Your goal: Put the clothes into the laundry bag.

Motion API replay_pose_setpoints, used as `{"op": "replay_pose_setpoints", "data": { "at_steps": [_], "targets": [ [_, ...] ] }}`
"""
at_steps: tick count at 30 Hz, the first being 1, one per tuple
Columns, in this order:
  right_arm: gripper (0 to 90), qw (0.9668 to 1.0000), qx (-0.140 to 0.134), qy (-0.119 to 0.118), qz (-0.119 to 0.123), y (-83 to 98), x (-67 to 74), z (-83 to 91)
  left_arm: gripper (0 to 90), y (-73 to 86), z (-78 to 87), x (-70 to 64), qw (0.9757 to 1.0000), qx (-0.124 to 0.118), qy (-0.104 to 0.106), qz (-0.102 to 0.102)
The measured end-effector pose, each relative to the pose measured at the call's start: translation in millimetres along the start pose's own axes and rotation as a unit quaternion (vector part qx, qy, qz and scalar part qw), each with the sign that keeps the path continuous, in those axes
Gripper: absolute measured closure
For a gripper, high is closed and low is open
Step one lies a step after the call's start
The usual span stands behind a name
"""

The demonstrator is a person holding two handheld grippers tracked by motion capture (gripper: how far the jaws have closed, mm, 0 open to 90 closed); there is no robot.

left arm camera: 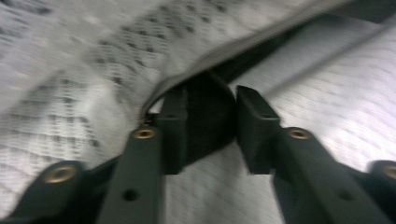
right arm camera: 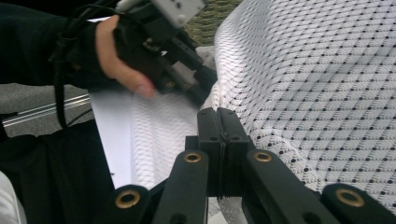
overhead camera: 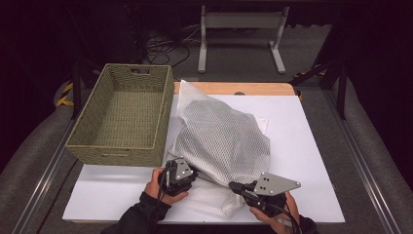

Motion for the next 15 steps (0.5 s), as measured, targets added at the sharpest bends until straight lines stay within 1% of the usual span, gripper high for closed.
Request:
{"op": "replay_pose_setpoints", "data": {
  "at_steps": [2,3,4,7,10,11,12,14,15],
  "targets": [
    [89.7,1.0,0.0,-0.001,0.002,0.3,1.2,1.5,84.2,-0.7,-1.1,3.8,0.9997,0.006,-0.022,-0.001],
    [89.7,1.0,0.0,0.0,0.002,0.4,1.3,2.2,86.4,-0.6,-1.6,5.5,0.9997,0.006,-0.025,0.0],
    [89.7,1.0,0.0,-0.001,0.003,0.6,1.3,2.6,87.3,-0.5,-1.9,7.3,0.9995,0.005,-0.032,0.002],
    [89.7,0.9999,0.008,-0.005,0.005,2.8,1.5,1.3,88.6,-2.0,-1.5,9.7,0.9978,0.004,-0.066,0.003],
    [89.7,0.9997,0.022,-0.013,0.005,6.5,1.1,-2.1,88.6,-3.7,-0.3,11.0,0.996,0.003,-0.089,0.002],
    [89.7,0.9995,0.027,-0.014,0.003,7.4,0.5,-3.0,88.5,-3.6,0.5,12.4,0.9964,-0.001,-0.084,0.002],
    [89.7,0.9994,0.031,-0.016,0.0,8.6,-0.6,-3.6,88.4,-2.8,1.5,13.2,0.997,-0.005,-0.077,0.009],
    [89.7,0.999,0.042,-0.01,0.0,11.7,-3.8,-5.1,86.7,0.5,5.6,15.0,0.9982,-0.021,-0.054,0.016],
    [89.7,0.9989,0.047,-0.007,-0.003,13.5,-6.8,-5.9,86.1,2.0,8.0,15.8,0.9985,-0.018,-0.05,0.015]
  ]
}}
Point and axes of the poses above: each handheld gripper's, and its own axes: z roughly backward along the jaws, y roughly out of its underside, x roughly to its left, the point moved 1 cm from there along -z, roughly forward along the jaws, and after that the axes turned 13 degrees about -z, right-handed, at the moved point
